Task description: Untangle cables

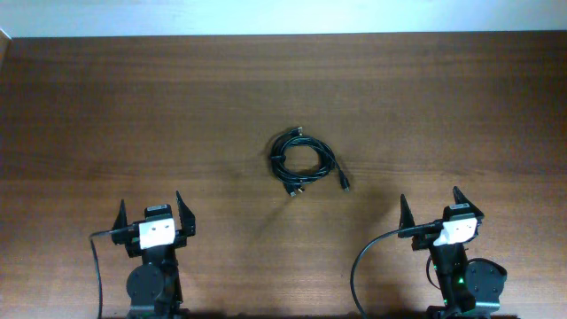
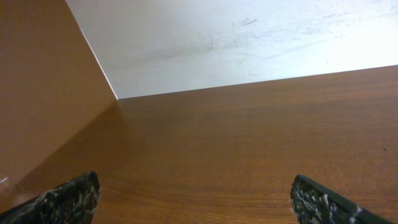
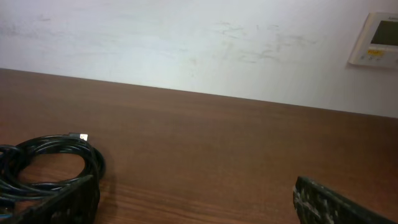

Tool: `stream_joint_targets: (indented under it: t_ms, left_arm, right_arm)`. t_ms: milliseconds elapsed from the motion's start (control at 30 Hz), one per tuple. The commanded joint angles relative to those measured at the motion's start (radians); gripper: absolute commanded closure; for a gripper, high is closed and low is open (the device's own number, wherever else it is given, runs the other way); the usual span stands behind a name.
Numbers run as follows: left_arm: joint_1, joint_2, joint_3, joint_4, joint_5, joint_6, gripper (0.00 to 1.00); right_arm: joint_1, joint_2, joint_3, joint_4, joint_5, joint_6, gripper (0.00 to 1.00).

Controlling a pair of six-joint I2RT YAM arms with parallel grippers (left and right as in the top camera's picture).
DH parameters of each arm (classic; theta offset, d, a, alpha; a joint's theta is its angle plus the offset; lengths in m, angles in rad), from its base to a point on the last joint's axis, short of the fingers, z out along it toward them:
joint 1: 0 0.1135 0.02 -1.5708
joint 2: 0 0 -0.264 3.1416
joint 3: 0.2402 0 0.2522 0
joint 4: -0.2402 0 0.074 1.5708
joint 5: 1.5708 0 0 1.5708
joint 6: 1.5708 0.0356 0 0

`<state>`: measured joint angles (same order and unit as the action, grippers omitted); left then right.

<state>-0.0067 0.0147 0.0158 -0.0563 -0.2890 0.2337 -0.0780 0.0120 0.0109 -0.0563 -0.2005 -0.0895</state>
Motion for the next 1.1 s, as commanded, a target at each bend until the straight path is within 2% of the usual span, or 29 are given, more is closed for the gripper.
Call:
stream_joint_targets:
  t_ms: [0,1067]
  left_arm:
    - [0.006,-0.008,-0.007,-0.001,-0.004,-0.016,0.02]
    - [0.006,-0.009,-0.007,0.000,-0.003,-0.016,0.02]
  right_arm:
    - [-0.001,-0.006,-0.005,-0.006,0.002,0.003,0.01]
    - [-0.001,-0.006,-0.005,-0.005,-0.014,0.004,0.01]
